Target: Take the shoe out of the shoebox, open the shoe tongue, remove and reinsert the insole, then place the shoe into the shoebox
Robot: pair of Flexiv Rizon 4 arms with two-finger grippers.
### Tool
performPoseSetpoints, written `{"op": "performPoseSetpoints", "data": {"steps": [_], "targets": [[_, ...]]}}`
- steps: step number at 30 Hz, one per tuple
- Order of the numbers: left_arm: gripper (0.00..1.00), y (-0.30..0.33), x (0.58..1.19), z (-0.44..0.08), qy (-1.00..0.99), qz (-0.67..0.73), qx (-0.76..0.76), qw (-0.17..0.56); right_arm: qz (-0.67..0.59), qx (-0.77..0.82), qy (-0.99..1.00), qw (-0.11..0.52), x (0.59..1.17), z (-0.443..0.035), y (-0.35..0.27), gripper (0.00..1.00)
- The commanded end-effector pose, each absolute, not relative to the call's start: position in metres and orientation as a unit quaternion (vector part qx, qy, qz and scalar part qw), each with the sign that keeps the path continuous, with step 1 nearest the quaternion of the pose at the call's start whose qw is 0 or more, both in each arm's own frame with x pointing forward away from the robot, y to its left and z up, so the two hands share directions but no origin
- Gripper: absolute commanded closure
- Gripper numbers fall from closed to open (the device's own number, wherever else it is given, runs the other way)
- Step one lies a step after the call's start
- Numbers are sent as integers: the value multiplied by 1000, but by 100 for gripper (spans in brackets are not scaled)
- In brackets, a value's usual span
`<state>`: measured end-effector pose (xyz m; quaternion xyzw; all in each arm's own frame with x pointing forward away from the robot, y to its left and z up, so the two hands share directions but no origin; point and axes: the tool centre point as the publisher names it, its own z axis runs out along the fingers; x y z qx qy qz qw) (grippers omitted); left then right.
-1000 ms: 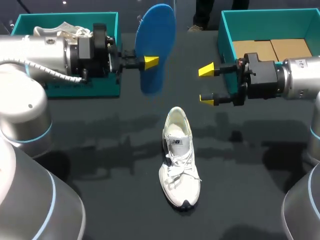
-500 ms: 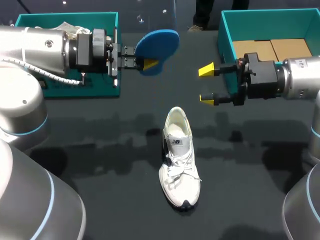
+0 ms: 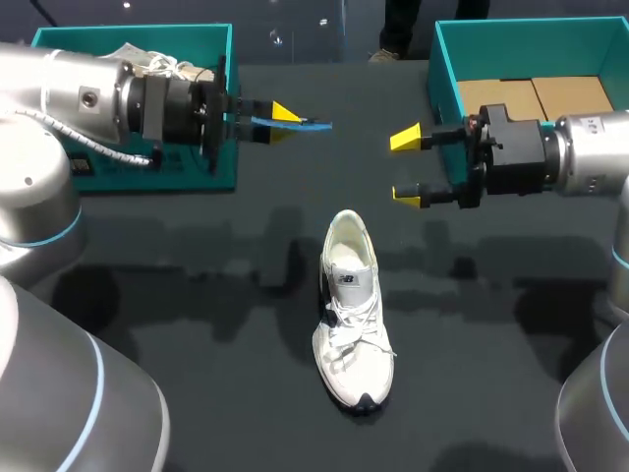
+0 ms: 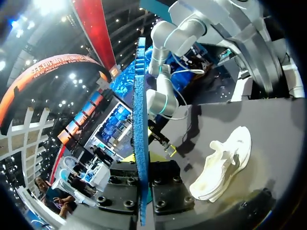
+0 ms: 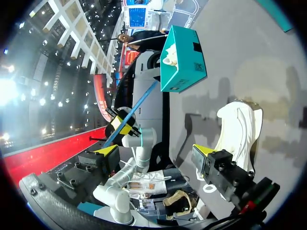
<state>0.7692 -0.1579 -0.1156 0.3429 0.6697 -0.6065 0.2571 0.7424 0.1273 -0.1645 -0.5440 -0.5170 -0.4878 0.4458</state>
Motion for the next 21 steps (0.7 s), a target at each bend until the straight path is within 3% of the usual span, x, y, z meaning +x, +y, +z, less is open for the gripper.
{"op": "performPoseSetpoints", "data": {"steps": [1,9,21], "targets": [[100,-159,771,-119,660,-583,379,286,-488,-545,-517,446,743,-165,129,0],[100,-161,768,-136,633,-542,428,349,-488,-545,-517,446,743,-165,129,0],[100,-161,768,-136,633,-542,428,349,-488,-545,-517,446,743,-165,129,0]]}}
